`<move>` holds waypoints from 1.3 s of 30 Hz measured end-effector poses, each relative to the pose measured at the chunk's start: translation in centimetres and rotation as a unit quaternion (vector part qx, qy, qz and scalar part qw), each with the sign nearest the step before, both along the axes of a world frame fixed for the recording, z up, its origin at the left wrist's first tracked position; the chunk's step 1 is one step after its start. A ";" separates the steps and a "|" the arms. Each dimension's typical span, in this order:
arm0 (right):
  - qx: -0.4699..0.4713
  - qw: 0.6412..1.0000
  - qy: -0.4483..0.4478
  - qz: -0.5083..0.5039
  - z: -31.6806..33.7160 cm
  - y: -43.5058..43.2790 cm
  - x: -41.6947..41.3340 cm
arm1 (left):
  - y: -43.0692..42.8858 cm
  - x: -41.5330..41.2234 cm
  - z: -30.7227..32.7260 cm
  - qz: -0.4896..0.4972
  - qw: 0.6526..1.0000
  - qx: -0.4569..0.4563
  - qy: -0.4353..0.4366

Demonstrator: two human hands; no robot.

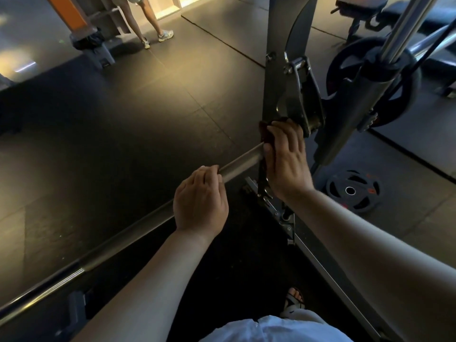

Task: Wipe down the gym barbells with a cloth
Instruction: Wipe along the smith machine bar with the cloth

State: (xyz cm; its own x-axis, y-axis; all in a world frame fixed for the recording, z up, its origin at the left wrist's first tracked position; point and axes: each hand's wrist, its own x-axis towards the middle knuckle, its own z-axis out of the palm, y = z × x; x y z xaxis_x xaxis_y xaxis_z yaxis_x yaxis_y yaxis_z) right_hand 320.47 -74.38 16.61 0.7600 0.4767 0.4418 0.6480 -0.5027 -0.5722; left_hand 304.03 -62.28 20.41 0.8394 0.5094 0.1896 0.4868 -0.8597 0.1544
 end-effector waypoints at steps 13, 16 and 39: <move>-0.019 0.999 0.023 0.017 1.0 2.3 -3.9 | 1.5 -2.9 0.3 -0.046 0.999 -0.014 0.020; -0.039 0.992 -0.033 0.113 0.7 3.3 -6.7 | 1.8 -4.0 0.4 -0.039 0.999 -0.015 0.028; -0.180 0.971 -0.031 0.154 4.0 5.7 -6.5 | 2.5 -5.7 0.0 -0.039 0.999 -0.011 0.017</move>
